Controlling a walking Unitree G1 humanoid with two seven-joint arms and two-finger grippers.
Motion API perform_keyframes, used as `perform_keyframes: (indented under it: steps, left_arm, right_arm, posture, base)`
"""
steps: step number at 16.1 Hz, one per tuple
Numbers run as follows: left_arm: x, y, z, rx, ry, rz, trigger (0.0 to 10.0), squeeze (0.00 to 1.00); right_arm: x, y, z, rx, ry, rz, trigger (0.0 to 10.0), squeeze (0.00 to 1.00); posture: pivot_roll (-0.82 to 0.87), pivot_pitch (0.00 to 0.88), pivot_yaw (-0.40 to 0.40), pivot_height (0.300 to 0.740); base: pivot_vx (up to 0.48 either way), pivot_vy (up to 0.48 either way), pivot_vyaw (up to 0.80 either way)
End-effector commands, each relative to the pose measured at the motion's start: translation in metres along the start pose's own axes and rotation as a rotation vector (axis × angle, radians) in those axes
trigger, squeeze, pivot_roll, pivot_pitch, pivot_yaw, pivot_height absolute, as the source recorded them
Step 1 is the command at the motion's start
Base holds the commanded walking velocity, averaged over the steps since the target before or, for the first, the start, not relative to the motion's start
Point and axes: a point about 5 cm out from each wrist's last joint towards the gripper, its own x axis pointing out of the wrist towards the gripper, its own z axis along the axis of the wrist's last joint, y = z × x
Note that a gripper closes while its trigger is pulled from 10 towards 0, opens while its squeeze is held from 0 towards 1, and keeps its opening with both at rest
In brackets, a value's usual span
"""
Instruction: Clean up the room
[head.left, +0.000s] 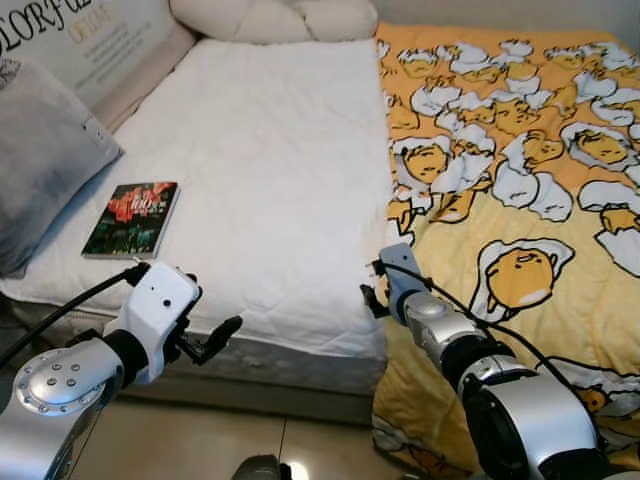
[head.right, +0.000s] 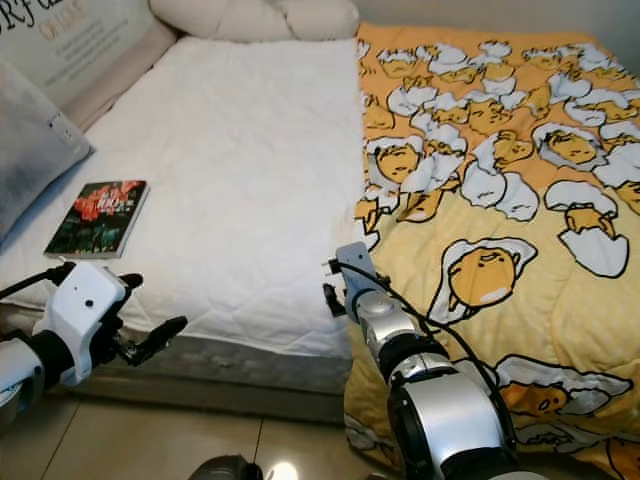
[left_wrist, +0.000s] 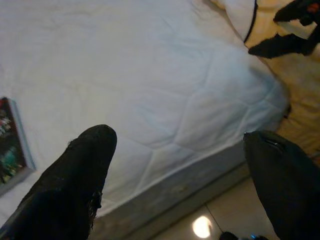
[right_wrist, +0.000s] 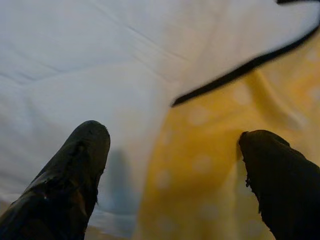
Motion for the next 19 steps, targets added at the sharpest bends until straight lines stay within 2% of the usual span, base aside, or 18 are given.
perform_keyframes:
  steps: [1, 3, 4, 6, 7, 19]
  left_arm:
    - [-0.004, 0.0, 0.001, 0.008, 0.009, -0.007, 10.0, 0.56]
    - [-0.007, -0.002, 0.004, 0.008, 0.013, -0.015, 10.0, 0.56]
    - [-0.008, -0.004, 0.004, 0.007, 0.015, -0.025, 10.0, 0.56]
    - [-0.009, -0.011, 0.006, 0.008, 0.017, -0.052, 10.0, 0.56]
    - [-0.01, -0.012, 0.006, 0.008, 0.017, -0.056, 10.0, 0.56]
    - [-0.001, -0.011, 0.012, 0.002, 0.007, -0.068, 10.0, 0.56]
  right_arm:
    - [0.0, -0.005, 0.002, 0.016, -0.012, -0.038, 10.0, 0.0]
    - [-0.001, -0.01, -0.005, -0.016, 0.007, -0.084, 9.8, 0.0]
    - [-0.001, -0.012, -0.012, -0.029, 0.035, -0.1, 6.9, 0.0]
    - [-0.002, -0.014, -0.025, 0.011, 0.081, -0.104, 1.3, 0.0]
    - [-0.003, -0.016, -0.028, 0.04, 0.092, -0.109, 0.0, 0.0]
    - [-0.004, -0.024, -0.03, 0.067, 0.088, -0.117, 0.0, 0.0]
  posture:
    - [0.27, 0.112, 0.038, 0.74]
    - [0.28, 0.131, 0.043, 0.74]
    - [0.29, 0.139, 0.044, 0.74]
    - [0.3, 0.143, 0.049, 0.74]
    - [0.3, 0.142, 0.05, 0.74]
    - [0.28, 0.123, 0.056, 0.74]
  base:
    - [0.0, 0.0, 0.0]
    - [0.0, 0.0, 0.0]
    - [0.0, 0.0, 0.0]
    - [0.0, 0.0, 0.0]
    - [0.0, 0.0, 0.0]
    - [0.0, 0.0, 0.0]
